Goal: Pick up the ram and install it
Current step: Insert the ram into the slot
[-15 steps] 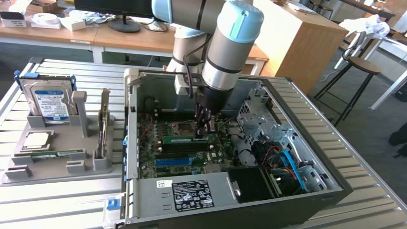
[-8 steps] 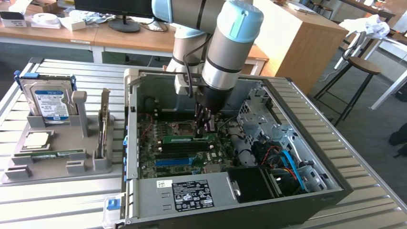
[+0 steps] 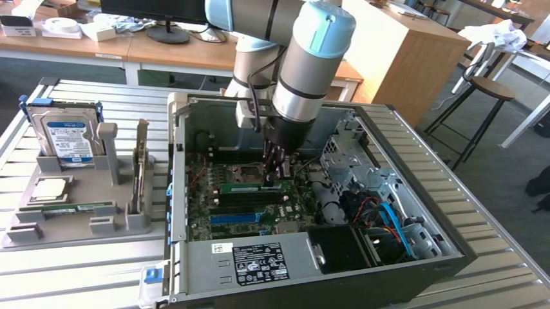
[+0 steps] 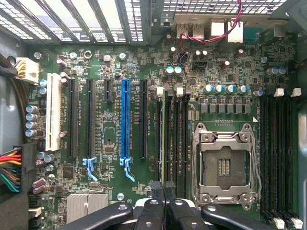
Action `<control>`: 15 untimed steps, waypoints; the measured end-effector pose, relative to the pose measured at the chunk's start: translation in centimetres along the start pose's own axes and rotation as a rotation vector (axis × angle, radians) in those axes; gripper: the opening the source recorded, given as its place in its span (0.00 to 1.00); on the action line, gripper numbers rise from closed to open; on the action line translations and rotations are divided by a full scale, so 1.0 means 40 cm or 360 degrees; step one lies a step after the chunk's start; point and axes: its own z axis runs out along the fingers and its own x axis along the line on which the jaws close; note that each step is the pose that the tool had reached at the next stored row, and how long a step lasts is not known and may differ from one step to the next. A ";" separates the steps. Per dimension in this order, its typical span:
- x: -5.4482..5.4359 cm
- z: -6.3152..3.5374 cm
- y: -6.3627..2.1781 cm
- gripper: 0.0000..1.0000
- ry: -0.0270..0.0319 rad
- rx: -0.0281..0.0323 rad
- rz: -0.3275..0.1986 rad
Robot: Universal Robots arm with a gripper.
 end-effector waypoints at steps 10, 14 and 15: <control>0.000 0.000 -0.006 0.11 -0.00001 0.00000 0.0000; 0.000 0.005 -0.006 0.11 -0.00001 0.00000 0.0000; 0.000 0.007 -0.006 0.11 -0.00003 0.00000 0.0000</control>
